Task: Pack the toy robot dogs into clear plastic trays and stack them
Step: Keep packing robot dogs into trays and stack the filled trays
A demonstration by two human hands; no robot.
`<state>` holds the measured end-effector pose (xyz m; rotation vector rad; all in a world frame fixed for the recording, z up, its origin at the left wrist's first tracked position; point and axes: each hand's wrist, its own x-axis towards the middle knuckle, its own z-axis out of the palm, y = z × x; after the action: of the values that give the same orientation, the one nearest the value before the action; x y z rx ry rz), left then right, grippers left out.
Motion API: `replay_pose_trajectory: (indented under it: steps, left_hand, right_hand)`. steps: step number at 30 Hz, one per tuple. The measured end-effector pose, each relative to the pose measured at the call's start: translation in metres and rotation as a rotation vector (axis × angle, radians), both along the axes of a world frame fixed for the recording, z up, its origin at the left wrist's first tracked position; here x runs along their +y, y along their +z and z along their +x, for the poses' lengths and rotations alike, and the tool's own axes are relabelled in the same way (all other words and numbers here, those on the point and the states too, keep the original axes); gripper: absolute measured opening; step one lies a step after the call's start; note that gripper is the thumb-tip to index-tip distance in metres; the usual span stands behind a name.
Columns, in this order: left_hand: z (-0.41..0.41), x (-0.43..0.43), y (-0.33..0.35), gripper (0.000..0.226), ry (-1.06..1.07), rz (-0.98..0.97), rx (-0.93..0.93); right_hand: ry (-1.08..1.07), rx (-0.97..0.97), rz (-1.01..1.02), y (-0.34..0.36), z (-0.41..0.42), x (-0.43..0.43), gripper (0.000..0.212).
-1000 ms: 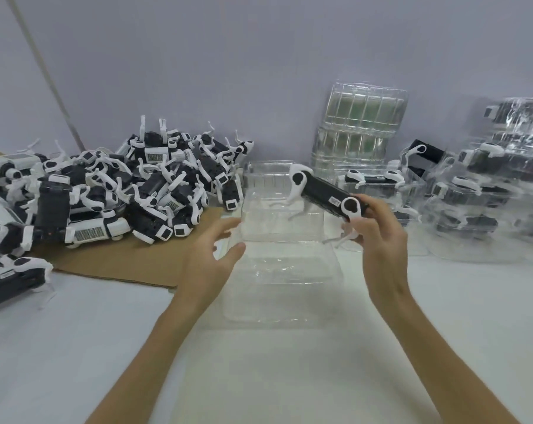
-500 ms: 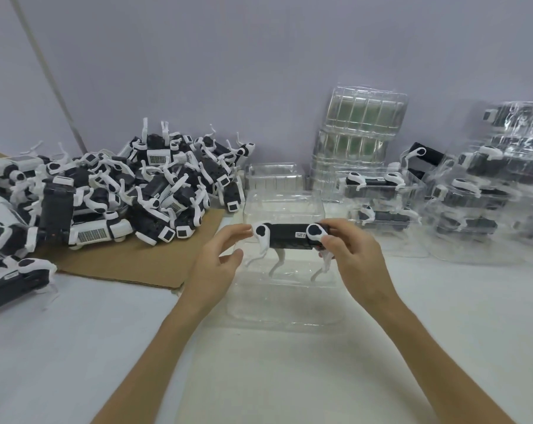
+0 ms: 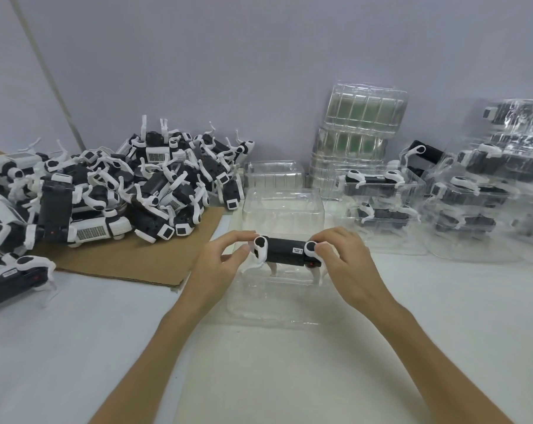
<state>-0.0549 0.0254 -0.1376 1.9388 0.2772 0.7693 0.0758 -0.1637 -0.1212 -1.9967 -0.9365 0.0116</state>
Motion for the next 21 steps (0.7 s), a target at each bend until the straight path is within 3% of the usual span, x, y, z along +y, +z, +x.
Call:
replay_pose_trajectory:
  steps: [6,13,19,21]
  left_hand:
    - [-0.0010,-0.0032,0.0010,0.015,-0.027,0.081,0.071]
    - [0.0000,-0.0047,-0.0013,0.021,-0.013,0.149,0.094]
    - [0.0019,-0.0027,0.0012,0.074,-0.002,-0.125,0.303]
    - [0.0020,-0.0008,-0.0014,0.079,-0.002,-0.240,0.370]
  right_hand:
    - [-0.078,-0.026,-0.014,-0.0046,0.0025,0.0024,0.030]
    - [-0.047,0.047,-0.028,-0.0035,0.0037,0.0031,0.027]
    - [-0.017,0.112,-0.003,-0.0029,0.0027,0.0030,0.026]
    - [-0.054,0.149,-0.004,-0.0032,0.0042,0.0023,0.033]
